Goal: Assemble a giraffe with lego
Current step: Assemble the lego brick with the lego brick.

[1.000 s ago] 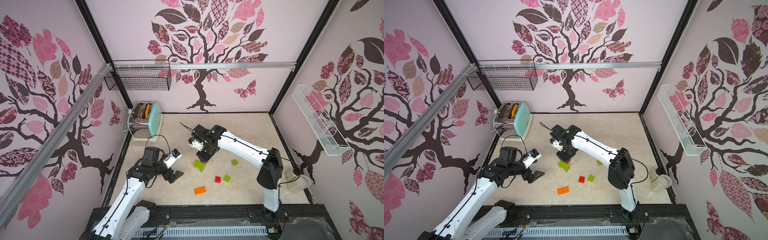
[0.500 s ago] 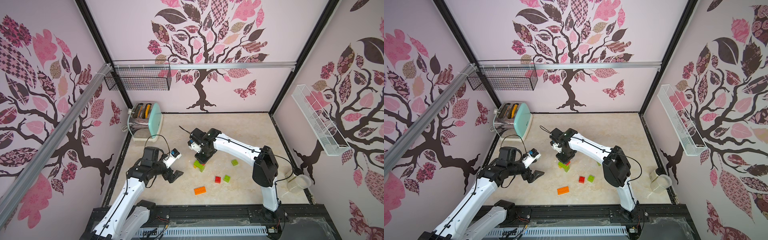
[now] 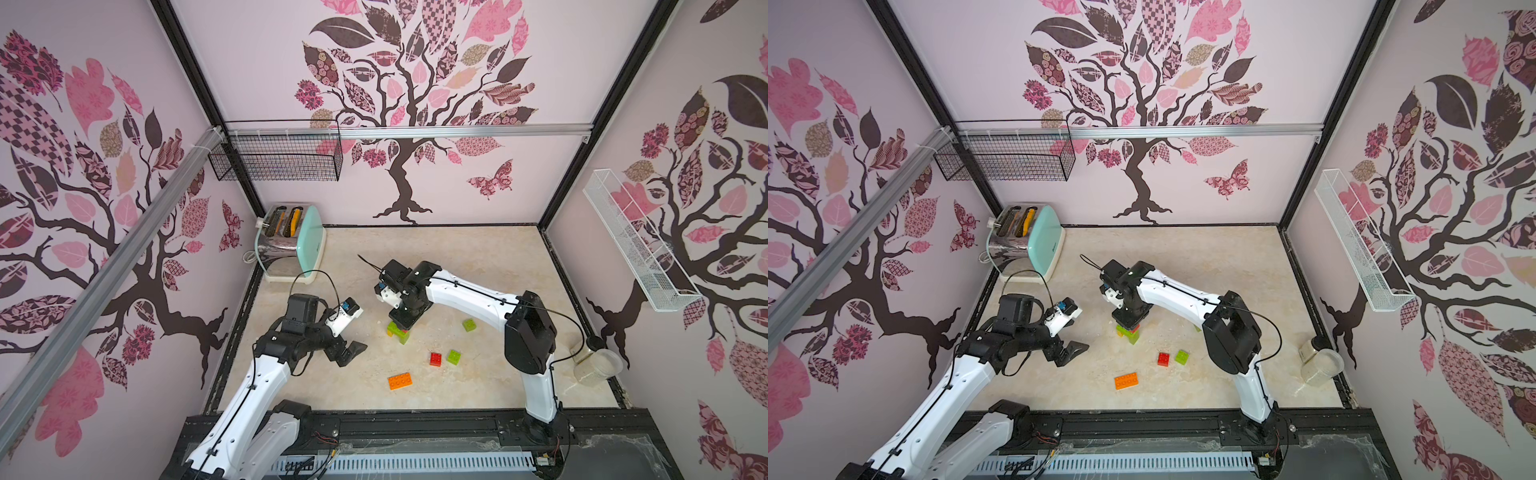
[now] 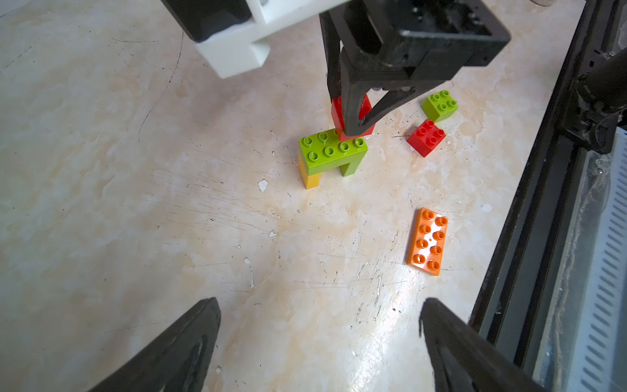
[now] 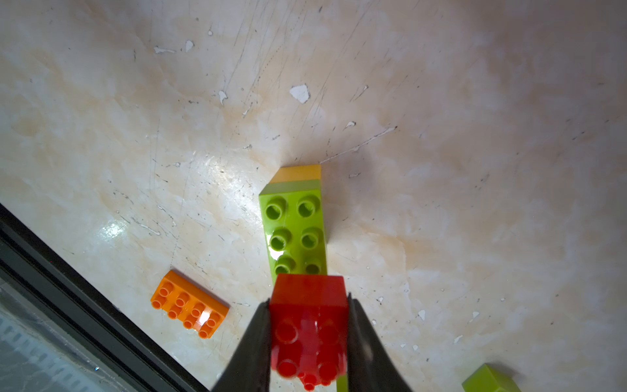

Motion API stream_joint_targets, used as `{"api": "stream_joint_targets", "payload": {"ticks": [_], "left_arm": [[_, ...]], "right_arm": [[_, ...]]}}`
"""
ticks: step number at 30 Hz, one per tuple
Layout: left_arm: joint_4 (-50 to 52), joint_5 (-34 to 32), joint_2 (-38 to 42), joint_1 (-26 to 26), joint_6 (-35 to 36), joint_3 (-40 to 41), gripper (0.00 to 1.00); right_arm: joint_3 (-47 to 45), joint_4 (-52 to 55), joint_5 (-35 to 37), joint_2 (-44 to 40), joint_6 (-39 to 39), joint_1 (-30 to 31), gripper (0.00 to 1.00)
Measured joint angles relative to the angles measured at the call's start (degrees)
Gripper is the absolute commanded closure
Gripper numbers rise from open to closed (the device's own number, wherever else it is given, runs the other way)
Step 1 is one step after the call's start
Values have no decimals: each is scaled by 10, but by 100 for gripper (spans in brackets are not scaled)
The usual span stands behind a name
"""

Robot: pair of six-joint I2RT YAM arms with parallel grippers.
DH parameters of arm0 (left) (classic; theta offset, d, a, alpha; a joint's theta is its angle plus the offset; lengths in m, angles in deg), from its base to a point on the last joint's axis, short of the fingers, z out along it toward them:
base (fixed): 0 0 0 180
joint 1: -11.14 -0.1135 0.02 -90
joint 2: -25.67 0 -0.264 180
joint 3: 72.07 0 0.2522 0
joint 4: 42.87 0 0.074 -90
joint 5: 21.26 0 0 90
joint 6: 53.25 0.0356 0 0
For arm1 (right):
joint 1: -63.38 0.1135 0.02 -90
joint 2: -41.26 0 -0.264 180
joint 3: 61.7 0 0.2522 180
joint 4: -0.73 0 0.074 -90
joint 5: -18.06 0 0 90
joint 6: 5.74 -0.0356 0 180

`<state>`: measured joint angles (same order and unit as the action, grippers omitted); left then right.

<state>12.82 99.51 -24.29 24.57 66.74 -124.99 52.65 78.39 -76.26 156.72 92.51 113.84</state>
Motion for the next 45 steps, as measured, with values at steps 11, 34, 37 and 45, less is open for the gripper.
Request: {"api": "stream_joint_targets", "payload": {"ticks": [11, 34, 37, 45], "left_arm": [[0, 3, 2, 0, 0, 0, 2], [-3, 4, 2, 0, 0, 4, 2], [-3, 4, 2, 0, 0, 4, 2], [-3, 4, 2, 0, 0, 4, 2]], "right_arm": [[0, -5, 0, 7, 0, 6, 100], [-24, -33, 19, 5, -2, 11, 100], [-30, -39, 19, 1, -2, 11, 100], [-45, -46, 19, -10, 0, 11, 100]]}}
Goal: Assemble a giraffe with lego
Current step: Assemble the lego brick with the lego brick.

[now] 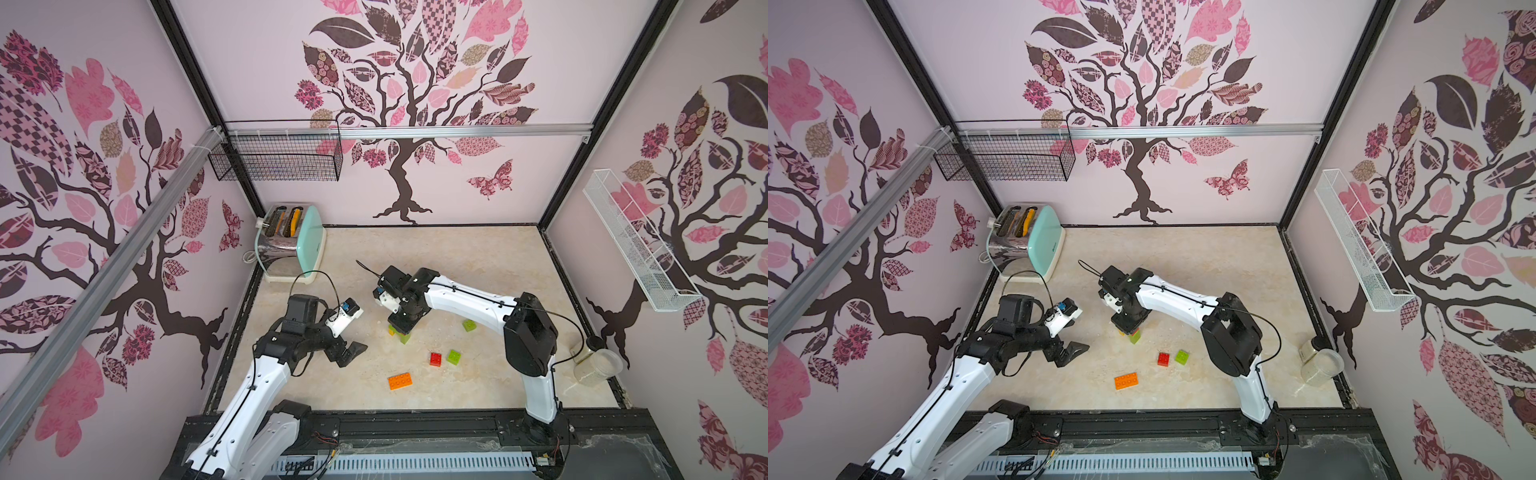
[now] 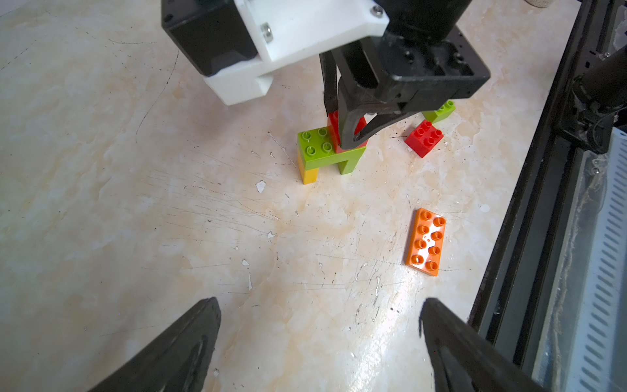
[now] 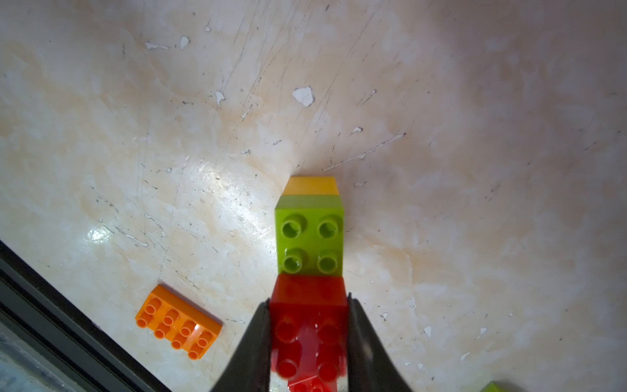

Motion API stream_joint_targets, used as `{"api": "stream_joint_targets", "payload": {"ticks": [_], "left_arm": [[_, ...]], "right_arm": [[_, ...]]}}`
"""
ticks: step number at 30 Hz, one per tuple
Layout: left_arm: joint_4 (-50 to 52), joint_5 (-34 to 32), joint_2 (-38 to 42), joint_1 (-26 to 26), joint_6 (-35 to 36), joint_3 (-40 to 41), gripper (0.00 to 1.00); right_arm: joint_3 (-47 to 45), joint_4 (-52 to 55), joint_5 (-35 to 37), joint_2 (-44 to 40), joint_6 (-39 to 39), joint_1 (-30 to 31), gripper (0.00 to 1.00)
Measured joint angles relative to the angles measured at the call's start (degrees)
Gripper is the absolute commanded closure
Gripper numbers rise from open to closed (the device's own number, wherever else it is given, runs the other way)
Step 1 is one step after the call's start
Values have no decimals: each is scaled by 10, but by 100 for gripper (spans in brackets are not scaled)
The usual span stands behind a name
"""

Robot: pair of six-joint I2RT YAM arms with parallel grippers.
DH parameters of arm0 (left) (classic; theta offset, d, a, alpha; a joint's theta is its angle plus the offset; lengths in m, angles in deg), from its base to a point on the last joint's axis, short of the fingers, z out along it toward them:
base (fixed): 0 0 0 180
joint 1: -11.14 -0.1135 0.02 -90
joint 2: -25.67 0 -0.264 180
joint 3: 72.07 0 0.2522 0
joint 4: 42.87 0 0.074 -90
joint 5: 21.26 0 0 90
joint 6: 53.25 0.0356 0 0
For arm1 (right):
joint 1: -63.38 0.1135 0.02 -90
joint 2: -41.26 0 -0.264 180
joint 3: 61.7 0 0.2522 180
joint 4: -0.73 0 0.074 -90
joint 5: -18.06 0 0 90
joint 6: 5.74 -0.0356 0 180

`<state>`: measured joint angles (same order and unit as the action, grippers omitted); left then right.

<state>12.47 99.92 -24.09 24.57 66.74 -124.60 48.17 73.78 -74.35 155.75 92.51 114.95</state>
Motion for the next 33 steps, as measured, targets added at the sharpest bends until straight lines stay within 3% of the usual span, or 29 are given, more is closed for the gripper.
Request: {"api": "stream_joint_targets", "payload": {"ticks": [33], "left_arm": [[-1, 0, 1, -1, 0, 4, 2]], "right_arm": [[-99, -82, 27, -66, -32, 0, 100]]}}
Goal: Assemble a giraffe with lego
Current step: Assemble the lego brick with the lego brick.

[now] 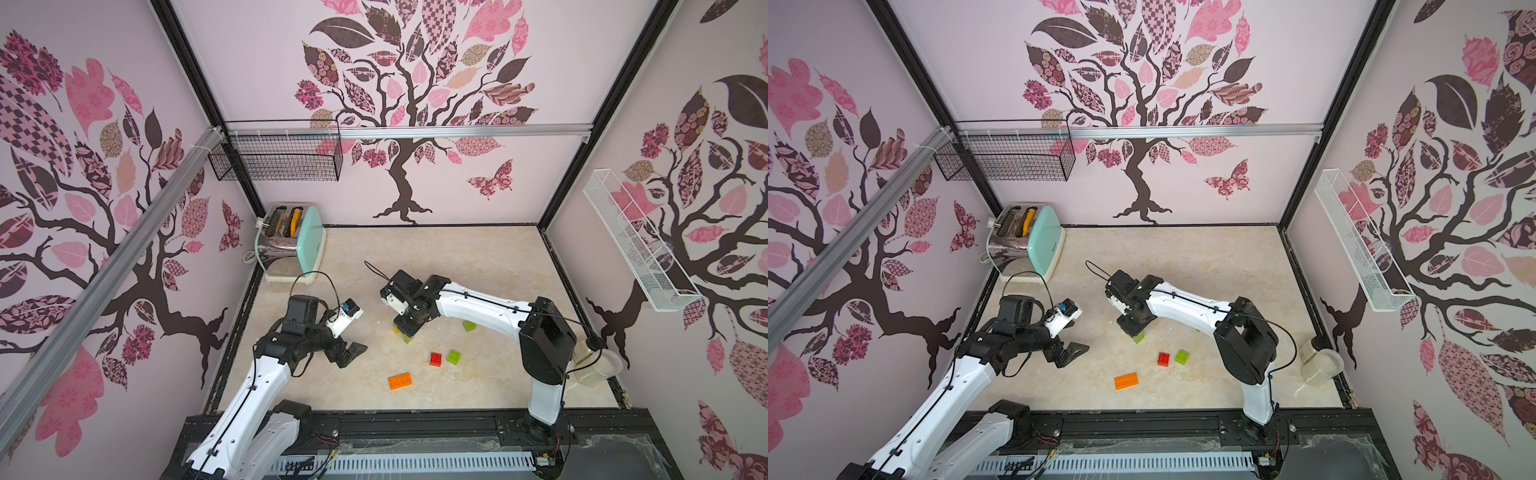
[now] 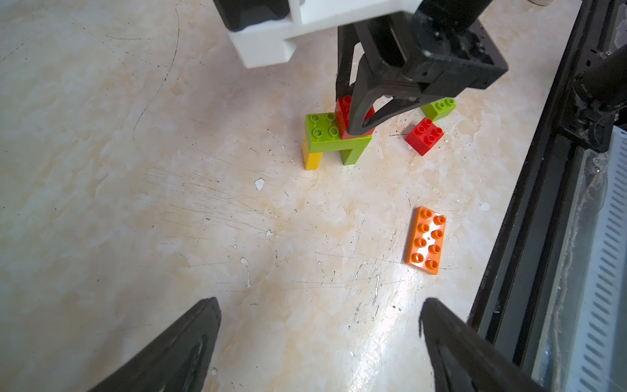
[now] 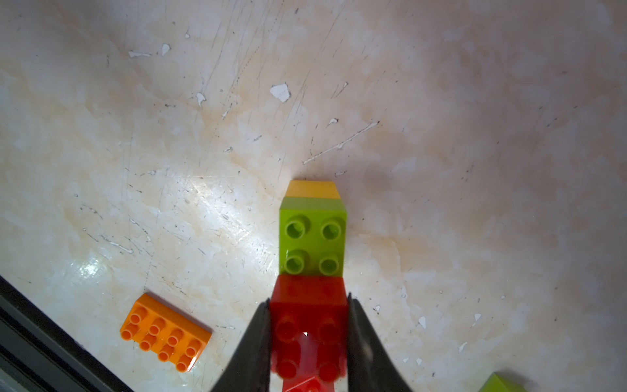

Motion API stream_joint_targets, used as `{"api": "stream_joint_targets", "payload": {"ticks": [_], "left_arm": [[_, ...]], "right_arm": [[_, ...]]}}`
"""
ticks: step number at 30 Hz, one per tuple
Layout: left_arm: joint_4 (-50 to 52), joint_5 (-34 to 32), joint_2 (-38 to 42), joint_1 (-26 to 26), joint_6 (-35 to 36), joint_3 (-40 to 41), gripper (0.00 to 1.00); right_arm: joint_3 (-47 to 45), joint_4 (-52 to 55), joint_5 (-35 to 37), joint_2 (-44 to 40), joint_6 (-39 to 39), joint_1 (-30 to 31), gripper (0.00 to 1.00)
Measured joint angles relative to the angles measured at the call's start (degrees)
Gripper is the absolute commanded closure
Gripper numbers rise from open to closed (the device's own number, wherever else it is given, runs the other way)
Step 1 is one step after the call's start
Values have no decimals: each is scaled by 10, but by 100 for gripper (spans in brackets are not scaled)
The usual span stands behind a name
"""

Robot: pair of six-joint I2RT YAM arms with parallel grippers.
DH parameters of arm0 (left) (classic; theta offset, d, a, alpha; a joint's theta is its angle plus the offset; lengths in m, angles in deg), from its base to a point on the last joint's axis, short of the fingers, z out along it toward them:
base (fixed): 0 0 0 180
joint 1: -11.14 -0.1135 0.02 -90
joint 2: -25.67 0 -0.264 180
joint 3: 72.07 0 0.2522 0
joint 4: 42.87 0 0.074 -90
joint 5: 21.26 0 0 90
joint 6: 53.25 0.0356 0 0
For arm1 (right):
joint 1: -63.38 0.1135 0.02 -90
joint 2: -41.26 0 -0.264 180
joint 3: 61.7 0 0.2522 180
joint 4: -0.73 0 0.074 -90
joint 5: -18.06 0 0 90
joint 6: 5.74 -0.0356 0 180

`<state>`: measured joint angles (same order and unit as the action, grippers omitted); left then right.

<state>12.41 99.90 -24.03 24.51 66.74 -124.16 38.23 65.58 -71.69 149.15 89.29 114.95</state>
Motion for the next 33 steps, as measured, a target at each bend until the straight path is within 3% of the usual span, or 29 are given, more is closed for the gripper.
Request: {"api": "stream_joint_targets", "payload": {"ticks": [14, 33], "left_arm": [[-2, 0, 0, 0, 0, 1, 2], [-3, 0, 0, -2, 0, 1, 2]], "right_arm": [[-17, -19, 9, -40, -34, 0, 100], [-20, -18, 11, -28, -36, 0, 100]]}}
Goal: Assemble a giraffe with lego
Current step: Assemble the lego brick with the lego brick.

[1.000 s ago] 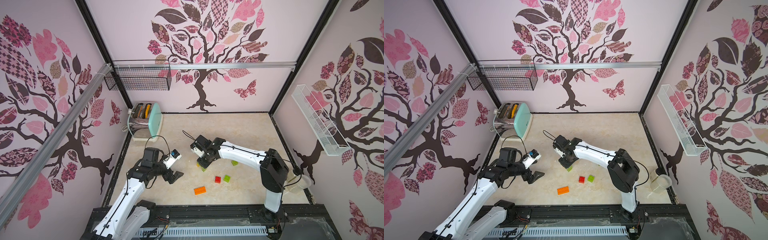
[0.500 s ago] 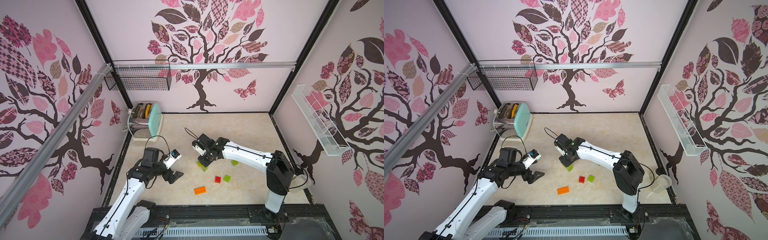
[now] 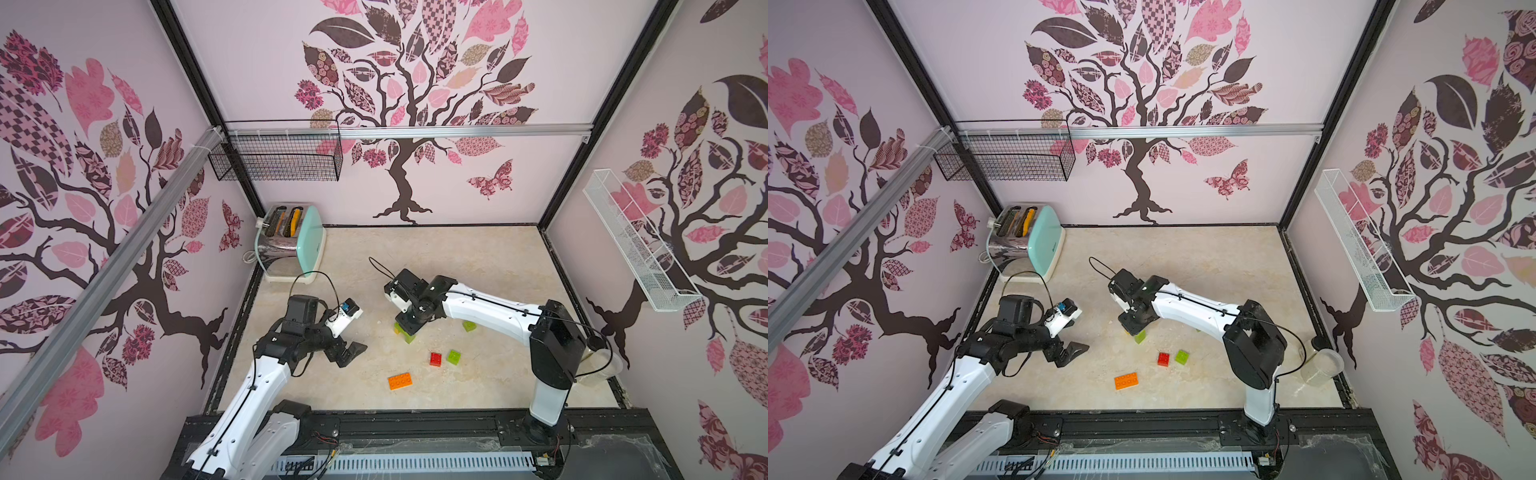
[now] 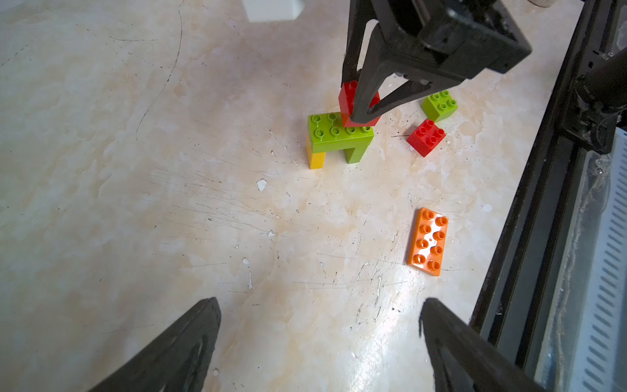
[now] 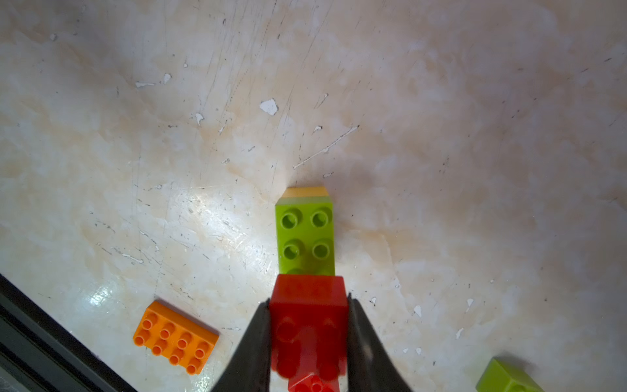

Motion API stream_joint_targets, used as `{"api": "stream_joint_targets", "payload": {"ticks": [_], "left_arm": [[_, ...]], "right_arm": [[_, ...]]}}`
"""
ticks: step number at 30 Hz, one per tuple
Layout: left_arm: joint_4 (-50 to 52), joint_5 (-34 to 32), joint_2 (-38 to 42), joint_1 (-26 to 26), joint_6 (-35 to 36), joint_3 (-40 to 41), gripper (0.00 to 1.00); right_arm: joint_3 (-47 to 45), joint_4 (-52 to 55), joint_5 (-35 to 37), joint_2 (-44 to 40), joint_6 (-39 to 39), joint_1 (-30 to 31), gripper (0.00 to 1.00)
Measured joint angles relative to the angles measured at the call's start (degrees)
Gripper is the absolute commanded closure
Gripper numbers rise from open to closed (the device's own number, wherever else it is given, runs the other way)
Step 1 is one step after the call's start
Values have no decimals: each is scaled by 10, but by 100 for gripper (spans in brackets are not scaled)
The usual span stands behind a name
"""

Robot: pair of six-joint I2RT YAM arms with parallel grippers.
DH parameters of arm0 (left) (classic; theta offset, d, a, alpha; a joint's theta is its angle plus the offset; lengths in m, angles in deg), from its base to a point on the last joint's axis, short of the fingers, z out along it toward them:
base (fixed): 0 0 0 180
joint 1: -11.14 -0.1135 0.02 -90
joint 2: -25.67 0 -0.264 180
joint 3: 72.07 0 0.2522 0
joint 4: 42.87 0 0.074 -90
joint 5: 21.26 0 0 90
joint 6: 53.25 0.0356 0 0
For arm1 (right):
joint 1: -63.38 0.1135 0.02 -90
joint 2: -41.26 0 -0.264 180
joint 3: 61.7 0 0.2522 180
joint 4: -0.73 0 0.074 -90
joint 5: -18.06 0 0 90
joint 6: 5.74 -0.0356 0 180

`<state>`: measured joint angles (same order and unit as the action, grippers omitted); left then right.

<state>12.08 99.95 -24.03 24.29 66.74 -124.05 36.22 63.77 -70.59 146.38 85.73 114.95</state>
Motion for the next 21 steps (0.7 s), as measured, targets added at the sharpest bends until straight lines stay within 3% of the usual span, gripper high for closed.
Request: {"api": "stream_joint_targets", "payload": {"ticks": [21], "left_arm": [[0, 2, 0, 0, 0, 0, 2]], "right_arm": [[-11, -7, -1, 10, 0, -1, 100]]}}
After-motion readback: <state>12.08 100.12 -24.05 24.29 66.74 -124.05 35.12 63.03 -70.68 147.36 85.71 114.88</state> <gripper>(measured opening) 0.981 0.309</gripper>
